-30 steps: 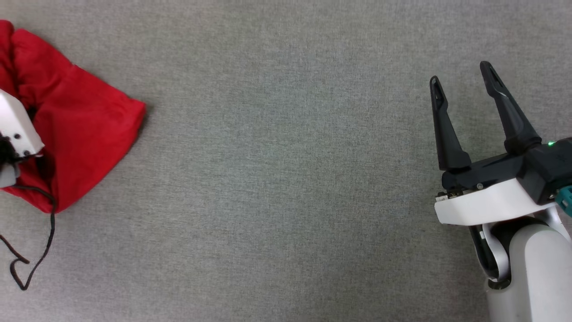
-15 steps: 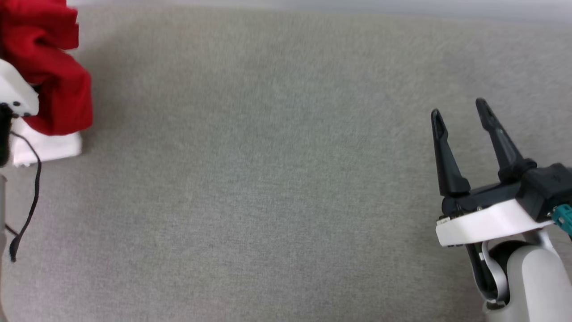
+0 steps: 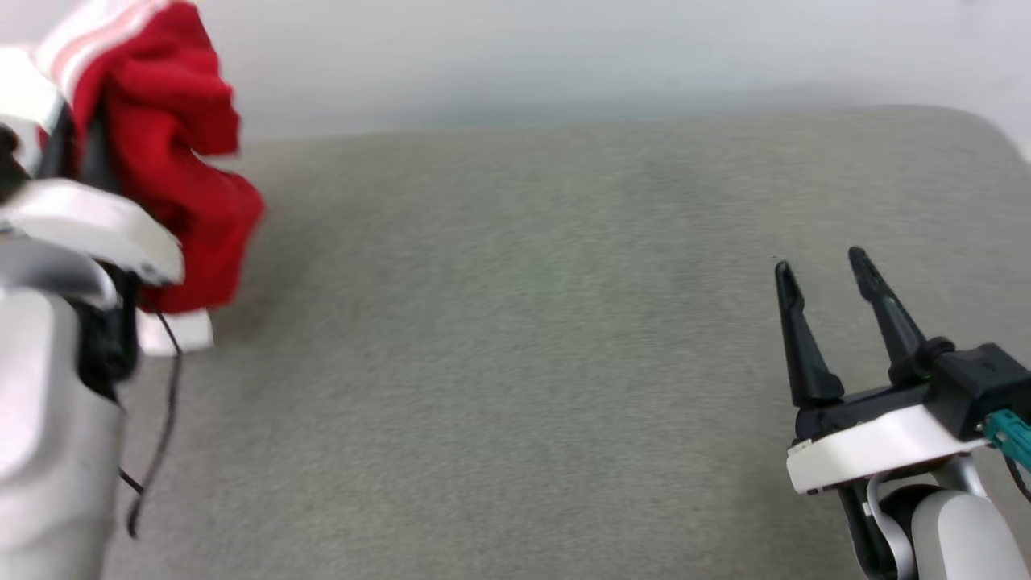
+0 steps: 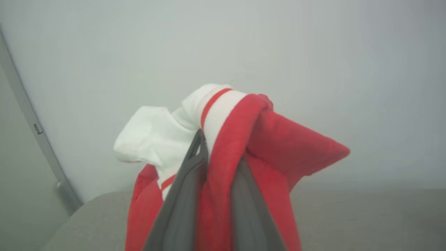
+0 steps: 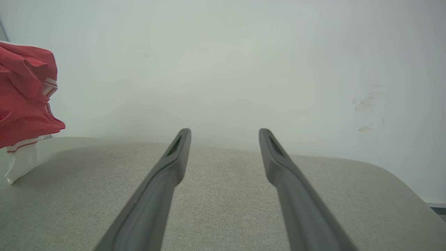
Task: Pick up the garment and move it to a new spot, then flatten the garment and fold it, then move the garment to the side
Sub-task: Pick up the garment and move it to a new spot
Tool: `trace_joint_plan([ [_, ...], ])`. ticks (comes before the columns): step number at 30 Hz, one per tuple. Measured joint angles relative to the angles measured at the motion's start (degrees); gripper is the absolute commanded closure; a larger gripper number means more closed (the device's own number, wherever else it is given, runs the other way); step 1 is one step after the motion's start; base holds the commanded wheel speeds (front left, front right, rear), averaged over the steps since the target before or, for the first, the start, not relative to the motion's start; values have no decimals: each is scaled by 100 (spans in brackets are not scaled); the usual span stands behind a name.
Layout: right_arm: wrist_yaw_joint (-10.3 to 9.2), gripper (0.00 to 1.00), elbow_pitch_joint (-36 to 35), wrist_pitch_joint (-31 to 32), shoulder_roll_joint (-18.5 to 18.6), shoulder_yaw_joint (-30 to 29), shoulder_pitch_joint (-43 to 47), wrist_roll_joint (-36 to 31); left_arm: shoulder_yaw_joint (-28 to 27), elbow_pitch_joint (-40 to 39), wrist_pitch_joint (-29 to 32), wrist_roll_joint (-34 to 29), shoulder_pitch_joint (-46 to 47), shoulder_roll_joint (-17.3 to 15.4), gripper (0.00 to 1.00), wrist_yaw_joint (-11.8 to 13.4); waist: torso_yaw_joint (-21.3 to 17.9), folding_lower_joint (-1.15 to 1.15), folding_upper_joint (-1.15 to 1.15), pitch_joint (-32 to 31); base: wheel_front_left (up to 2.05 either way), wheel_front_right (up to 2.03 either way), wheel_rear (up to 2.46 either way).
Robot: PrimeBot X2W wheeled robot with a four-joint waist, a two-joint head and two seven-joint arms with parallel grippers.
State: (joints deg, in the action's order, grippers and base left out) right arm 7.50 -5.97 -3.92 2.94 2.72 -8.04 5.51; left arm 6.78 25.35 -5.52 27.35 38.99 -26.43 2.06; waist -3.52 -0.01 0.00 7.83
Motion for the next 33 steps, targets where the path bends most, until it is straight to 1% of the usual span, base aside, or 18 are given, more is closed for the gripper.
trace_joint_plan([
  [3, 0, 0, -5, 42, -1, -24, 78, 2, 115, -609, 156, 24, -556, 156, 100, 136, -291, 0, 0, -129, 0, 0, 0],
  [6, 0, 0, -46, 77, 0, -54, 216, 57, 343, -1205, 342, 56, -1028, 358, 100, 202, -569, 0, 0, -232, 0, 0, 0],
  [10, 0, 0, -104, 122, 1, -134, 316, 107, 825, -1841, 544, 47, -1445, 714, 100, 189, -870, 0, 0, -301, 0, 0, 0],
  [13, 0, 0, -147, 124, 1, -176, 365, 135, 1273, -2108, 631, -31, -1648, 980, 100, 101, -984, -1, 0, -251, 0, 0, 0],
  [17, 0, 0, -172, 103, -1, -214, 368, 168, 1914, -2103, 748, -159, -1864, 1267, 100, -101, -991, 0, 0, -83, 0, 0, 0],
  [19, 0, 0, -174, 93, 0, -226, 367, 194, 2224, -1946, 821, -200, -1975, 1394, 100, -210, -960, 0, 0, -10, 0, 0, 0],
  [22, 0, 0, -162, 82, -1, -215, 354, 209, 2622, -1594, 920, -341, -2097, 1492, 100, -318, -879, 0, 0, 79, 0, 0, 0],
  [23, 0, 0, -153, 77, 0, -215, 341, 210, 2731, -1470, 931, -390, -2137, 1515, 83, -360, -844, 0, 0, 103, 0, 0, 0],
  [24, 0, 0, -151, 67, 0, -207, 333, 210, 2819, -1373, 934, -392, -2173, 1571, 60, -398, -810, 0, 0, 122, 0, 0, 0],
  [25, 0, 0, -147, 64, -1, -200, 325, 211, 2919, -1278, 942, -410, -2191, 1618, 23, -427, -779, 0, 0, 143, 0, 0, 0],
  [26, 0, 0, -133, 54, 0, -197, 320, 212, 2993, -1195, 920, -455, -2199, 1649, 0, -463, -746, 0, 0, 160, 0, 0, 0],
  [28, 0, 0, -105, 38, -1, -210, 310, 219, 3117, -1092, 850, -492, -2199, 1722, 0, -516, -674, 0, 0, 180, 0, 0, 0],
  [31, 0, 0, -59, 35, -1, -212, 302, 215, 3189, -1074, 532, -554, -2196, 1859, 0, -531, -566, 0, 0, 164, 0, 0, 0],
  [32, 0, 0, -33, 34, -1, -245, 303, 208, 3126, -1210, 119, -603, -2190, 1949, 0, -415, -468, 0, 0, 100, 0, 0, 0],
  [33, 0, 0, -27, 34, 0, -264, 305, 208, 3103, -1261, 1, -602, -2189, 1965, 0, -386, -431, 0, 0, 76, 0, 0, 0],
])
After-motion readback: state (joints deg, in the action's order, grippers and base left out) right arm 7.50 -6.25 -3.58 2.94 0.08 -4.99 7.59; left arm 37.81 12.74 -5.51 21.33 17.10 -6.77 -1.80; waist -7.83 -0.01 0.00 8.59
